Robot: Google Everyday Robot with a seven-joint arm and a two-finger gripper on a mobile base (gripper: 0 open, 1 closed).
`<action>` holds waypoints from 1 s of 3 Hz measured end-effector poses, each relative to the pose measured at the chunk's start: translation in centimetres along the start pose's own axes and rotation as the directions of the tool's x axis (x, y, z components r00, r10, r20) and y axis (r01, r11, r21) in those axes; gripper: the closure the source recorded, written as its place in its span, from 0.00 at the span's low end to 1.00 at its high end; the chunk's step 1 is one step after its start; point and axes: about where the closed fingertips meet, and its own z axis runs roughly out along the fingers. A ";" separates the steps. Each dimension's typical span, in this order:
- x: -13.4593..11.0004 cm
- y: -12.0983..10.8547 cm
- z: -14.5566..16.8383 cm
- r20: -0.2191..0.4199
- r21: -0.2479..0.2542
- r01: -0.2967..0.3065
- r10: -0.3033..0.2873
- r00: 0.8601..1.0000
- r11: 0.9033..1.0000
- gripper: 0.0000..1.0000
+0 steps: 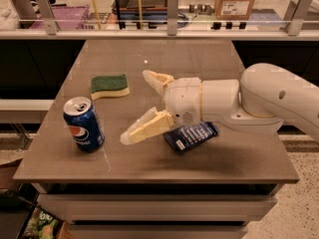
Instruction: Pick pepsi can
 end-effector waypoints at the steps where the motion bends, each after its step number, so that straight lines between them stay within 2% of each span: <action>1: -0.4 0.3 1.7 0.036 0.007 -0.023 0.023 0.999 1.000 0.00; 3: -0.3 2.4 6.6 0.092 0.000 -0.085 0.085 0.992 0.996 0.00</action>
Offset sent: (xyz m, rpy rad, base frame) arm -0.0040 0.0688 -0.0123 0.1143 0.0723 -0.0163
